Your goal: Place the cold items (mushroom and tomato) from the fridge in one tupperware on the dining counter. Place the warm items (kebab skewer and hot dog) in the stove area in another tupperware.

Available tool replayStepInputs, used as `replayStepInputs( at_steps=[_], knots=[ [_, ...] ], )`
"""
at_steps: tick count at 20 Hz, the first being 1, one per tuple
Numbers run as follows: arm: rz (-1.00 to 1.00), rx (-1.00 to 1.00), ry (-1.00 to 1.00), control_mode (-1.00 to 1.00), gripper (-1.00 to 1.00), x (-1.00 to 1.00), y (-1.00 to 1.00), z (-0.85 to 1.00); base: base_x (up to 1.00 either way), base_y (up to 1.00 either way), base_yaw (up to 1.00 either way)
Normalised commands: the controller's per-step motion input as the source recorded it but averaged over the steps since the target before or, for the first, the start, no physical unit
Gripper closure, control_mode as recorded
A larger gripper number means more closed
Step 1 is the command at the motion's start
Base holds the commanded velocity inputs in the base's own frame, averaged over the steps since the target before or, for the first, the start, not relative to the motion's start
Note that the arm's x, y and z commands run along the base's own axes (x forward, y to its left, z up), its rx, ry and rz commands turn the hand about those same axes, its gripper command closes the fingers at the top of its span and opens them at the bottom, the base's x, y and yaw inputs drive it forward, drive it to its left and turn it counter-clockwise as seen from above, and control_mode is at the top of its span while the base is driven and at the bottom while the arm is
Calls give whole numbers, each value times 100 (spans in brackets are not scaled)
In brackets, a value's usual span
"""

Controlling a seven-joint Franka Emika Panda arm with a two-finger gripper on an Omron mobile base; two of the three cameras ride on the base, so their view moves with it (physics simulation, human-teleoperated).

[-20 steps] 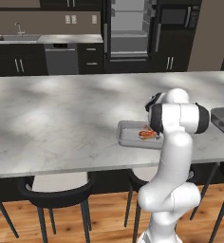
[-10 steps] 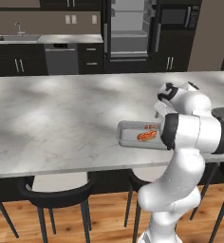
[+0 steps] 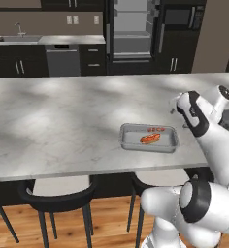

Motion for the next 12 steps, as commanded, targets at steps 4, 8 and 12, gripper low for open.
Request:
replayStepInputs(
  at_steps=[4,8,12],
  knots=[
    [17,-55,-2,-100,-100,-100,32,60,0,0,0],
    [20,-69,7,-100,-100,-100,51,9,0,0,0],
    [25,-50,3,-100,-100,-100,18,-40,0,0,0]
  ],
)
